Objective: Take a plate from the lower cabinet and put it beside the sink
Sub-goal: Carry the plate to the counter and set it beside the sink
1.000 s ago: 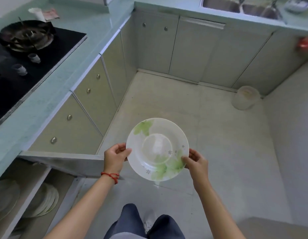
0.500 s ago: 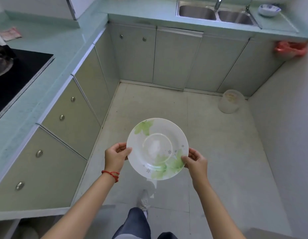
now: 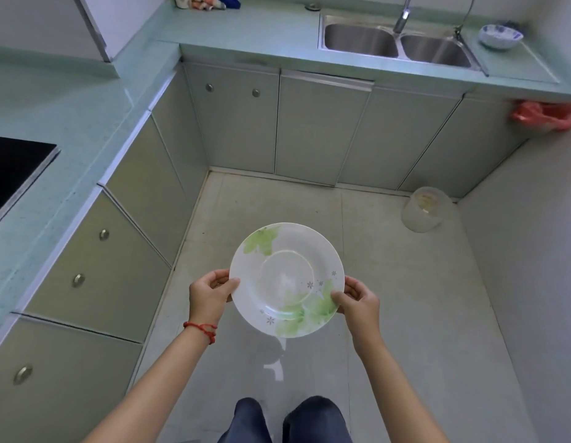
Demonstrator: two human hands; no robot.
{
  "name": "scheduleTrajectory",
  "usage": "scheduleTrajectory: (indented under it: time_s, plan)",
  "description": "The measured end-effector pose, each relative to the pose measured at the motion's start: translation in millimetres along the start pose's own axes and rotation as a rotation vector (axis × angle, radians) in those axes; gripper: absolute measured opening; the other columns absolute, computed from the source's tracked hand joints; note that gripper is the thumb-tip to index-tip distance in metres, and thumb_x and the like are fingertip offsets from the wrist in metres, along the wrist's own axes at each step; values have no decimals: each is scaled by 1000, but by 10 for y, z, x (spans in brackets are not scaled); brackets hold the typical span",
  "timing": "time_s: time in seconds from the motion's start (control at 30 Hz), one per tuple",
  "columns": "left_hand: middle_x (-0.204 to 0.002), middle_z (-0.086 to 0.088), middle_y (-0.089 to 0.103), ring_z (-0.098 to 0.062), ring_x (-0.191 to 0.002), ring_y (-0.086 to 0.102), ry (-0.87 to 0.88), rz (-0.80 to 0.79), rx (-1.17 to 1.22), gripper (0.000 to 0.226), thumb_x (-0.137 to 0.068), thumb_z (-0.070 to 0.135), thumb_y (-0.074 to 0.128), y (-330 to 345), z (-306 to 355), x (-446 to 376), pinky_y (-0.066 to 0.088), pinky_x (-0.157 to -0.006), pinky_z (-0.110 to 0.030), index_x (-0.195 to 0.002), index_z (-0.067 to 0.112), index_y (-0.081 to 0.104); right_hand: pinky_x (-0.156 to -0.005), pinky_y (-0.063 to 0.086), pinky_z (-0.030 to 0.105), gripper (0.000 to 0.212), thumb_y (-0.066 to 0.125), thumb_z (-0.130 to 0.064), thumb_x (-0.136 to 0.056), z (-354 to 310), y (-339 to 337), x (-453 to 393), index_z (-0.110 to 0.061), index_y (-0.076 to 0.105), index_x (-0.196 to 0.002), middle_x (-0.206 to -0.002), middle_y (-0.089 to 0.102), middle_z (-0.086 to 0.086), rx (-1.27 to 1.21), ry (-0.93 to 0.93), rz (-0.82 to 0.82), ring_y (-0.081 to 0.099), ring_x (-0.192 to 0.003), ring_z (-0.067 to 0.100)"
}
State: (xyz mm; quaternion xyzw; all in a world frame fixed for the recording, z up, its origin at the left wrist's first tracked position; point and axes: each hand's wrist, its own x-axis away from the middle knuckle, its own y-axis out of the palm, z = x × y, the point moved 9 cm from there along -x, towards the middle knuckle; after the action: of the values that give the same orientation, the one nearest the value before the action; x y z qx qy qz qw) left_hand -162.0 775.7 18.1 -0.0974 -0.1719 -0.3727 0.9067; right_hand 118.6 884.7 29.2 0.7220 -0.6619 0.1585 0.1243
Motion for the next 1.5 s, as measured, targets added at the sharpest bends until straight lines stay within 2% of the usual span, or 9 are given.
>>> scheduleTrajectory:
  time_s: [0.2,0.33,0.47,0.67,0.9,1.03,1.23,1.5]
  plan:
    - [-77,-5,67,-19,-70,64,8,17,-1,18,-75,1,66,367,236,-540,52,-59,-25,-75,18,63,-52,53,22,31,55,13,-76,-272,113,-701,-13,63,-90,-78,68,2,-8,-6,-16,63,-67,15]
    - [-78,-4,67,-17,-70,64,23,46,9,17,-76,1,65,706,448,-932,52,-57,-22,-77,18,63,-51,53,20,32,56,12,-76,-557,176,-1282,-18,63,-86,-78,68,2,-10,-25,-52,63,-67,14]
    - [-80,-7,67,-21,-73,64,25,66,32,13,-76,0,64,1088,706,-1315,52,-62,-27,-85,9,63,-48,52,19,32,55,13,-75,-891,182,-1845,-15,63,-88,-77,68,0,-4,-43,-73,64,-63,9]
    - [-83,-10,68,-25,-76,64,44,81,34,13,-76,2,65,1438,1043,-1856,53,-67,-31,-80,14,64,-49,52,19,32,56,12,-74,-1277,326,-2538,-16,65,-88,-75,70,-3,23,-54,-107,66,-61,5]
    - [-78,-5,68,-23,-72,63,54,79,36,15,-75,1,66,1689,1438,-2763,53,-65,-30,-79,15,64,-50,54,21,33,56,11,-74,-1608,748,-3374,-18,65,-86,-78,70,0,23,-53,-92,66,-64,9]
    - [-80,-7,68,-23,-74,64,66,48,38,14,-75,1,65,1823,1735,-3477,54,-66,-30,-88,6,65,-51,54,21,32,57,11,-73,-1854,1118,-3958,-14,66,-91,-75,72,-4,10,-67,-85,67,-64,6]
    - [-80,-4,69,-20,-74,65,78,12,35,16,-76,2,65,1957,2216,-4389,53,-65,-29,-78,18,64,-51,54,20,33,58,8,-72,-2250,1648,-4682,-20,67,-88,-70,74,-11,17,-74,-70,68,-67,7]
    - [-78,-3,68,-19,-71,64,75,19,29,19,-75,0,64,2190,2619,-5231,54,-69,-33,-75,19,65,-49,52,18,36,57,10,-74,-2577,2036,-5434,-23,65,-85,-67,73,-11,-10,-55,-44,67,-62,3]
